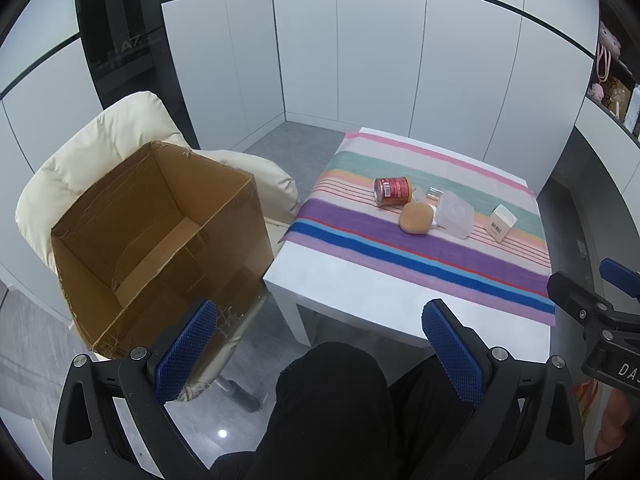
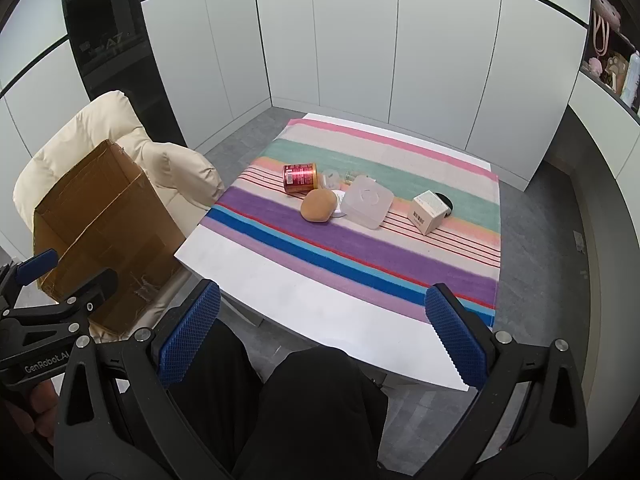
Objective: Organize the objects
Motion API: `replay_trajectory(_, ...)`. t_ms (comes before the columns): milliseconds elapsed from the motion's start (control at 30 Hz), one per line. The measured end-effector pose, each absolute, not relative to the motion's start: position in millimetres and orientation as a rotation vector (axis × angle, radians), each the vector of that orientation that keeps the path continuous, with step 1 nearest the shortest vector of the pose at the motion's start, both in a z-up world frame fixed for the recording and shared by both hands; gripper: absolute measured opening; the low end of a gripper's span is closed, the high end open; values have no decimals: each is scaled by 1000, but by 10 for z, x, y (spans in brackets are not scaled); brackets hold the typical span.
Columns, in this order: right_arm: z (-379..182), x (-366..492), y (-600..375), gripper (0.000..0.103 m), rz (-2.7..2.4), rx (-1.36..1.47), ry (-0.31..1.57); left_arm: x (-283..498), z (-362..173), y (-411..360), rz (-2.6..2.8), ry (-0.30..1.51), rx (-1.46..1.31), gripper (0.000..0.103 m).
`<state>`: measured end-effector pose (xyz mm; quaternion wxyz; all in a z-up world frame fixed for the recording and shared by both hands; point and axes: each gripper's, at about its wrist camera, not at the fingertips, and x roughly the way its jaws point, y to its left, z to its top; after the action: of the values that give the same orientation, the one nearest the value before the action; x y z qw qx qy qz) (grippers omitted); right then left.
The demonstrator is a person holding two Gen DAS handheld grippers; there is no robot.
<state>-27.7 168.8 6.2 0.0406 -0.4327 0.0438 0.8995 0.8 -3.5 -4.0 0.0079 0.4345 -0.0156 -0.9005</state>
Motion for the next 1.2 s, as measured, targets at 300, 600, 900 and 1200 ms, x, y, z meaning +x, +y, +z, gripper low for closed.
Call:
replay_trajectory(300, 60, -275, 1676, 103, 2752, -1326, 137, -10, -37, -40, -2812, -47, 1362, 103)
replay_trajectory(600, 47, -270, 1667, 103, 2755, -1324, 135, -9, -42, -39, -2812, -46, 1363, 103)
replay_trajectory(900, 32, -265, 1651, 103, 2758, -1325, 132, -14, -40, -28, -2807, -46, 1371, 103)
replay_trajectory(1200, 32, -265, 1649, 103, 2756, -1324, 131, -25, -47, -21, -2805, -51, 1377, 103)
